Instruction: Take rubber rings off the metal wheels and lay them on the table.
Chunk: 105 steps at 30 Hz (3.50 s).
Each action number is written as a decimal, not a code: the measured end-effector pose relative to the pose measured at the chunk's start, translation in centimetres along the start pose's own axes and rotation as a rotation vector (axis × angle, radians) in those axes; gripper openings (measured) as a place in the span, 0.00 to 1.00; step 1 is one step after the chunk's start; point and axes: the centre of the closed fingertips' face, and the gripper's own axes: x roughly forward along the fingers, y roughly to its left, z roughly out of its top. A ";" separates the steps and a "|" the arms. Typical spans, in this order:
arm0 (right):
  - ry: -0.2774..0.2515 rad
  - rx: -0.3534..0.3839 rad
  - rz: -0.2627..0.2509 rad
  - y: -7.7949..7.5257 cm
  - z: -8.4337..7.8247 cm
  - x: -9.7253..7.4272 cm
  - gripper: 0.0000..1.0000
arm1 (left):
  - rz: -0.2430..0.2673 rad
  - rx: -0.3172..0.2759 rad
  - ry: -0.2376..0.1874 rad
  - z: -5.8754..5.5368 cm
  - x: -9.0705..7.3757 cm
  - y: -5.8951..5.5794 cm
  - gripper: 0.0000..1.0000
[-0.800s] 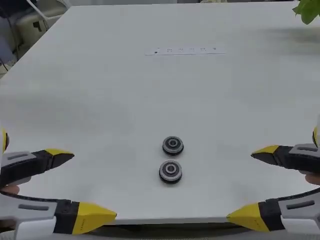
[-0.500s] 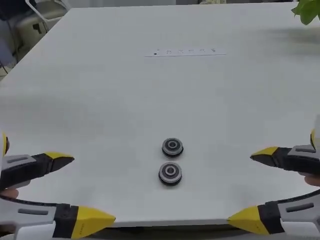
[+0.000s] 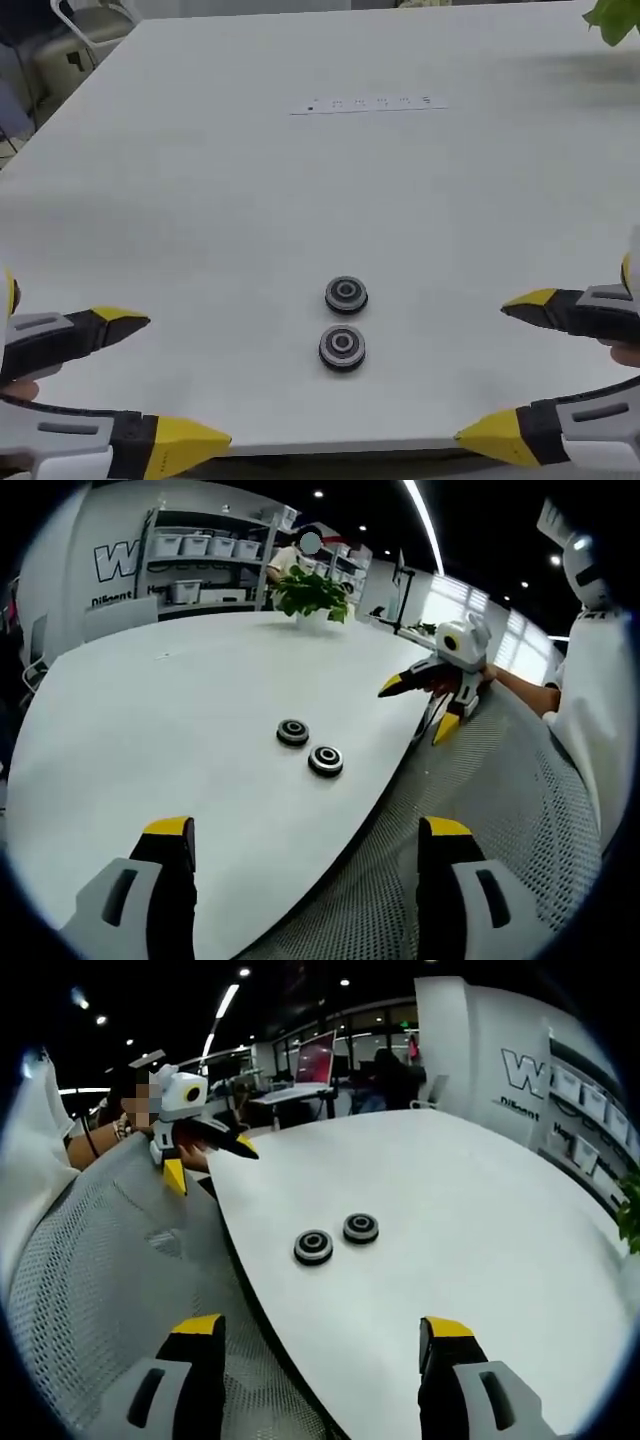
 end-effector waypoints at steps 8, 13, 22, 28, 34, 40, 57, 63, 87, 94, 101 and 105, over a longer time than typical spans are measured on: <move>0.049 -0.109 -0.037 -0.5 0.2 0.2 0.78 | 0.013 0.076 -0.019 1.1 -0.2 0.1 0.96; 0.051 -0.159 -0.037 -0.8 1.9 0.5 0.77 | 0.009 0.109 -0.032 2.6 -0.4 0.1 0.96; -0.021 -0.222 -0.053 -2.5 6.7 0.5 0.75 | -0.028 0.216 -0.057 6.3 0.1 -0.8 0.96; -0.088 -0.235 -0.049 -3.0 9.7 0.8 0.71 | -0.054 0.274 -0.072 8.1 1.5 -1.1 0.96; -0.106 -0.243 0.037 -2.4 11.0 2.4 0.61 | -0.086 0.339 -0.070 9.4 3.0 -1.3 0.96; -0.157 -0.255 0.089 -2.0 12.8 4.2 0.57 | -0.154 0.406 -0.099 11.4 4.4 -1.7 0.94; -0.185 -0.209 0.200 -1.9 8.9 7.7 0.48 | -0.232 0.288 -0.315 13.4 7.7 -0.8 0.62; -0.159 -0.198 0.219 -1.7 7.8 8.2 0.40 | -0.221 0.284 -0.270 10.9 8.7 -0.9 0.59; 0.008 -0.206 0.285 0.5 2.6 10.7 0.30 | -0.300 0.410 -0.050 3.8 12.8 -3.4 0.21; 0.024 -0.214 0.278 0.4 2.1 10.9 0.27 | -0.306 0.470 -0.007 2.4 13.5 -3.7 0.14; 0.033 -0.226 0.279 0.5 2.0 11.1 0.26 | -0.306 0.423 -0.018 2.6 13.6 -3.2 0.12; 0.036 -0.228 0.279 0.5 1.9 11.0 0.26 | -0.306 0.419 -0.033 2.6 13.5 -3.1 0.08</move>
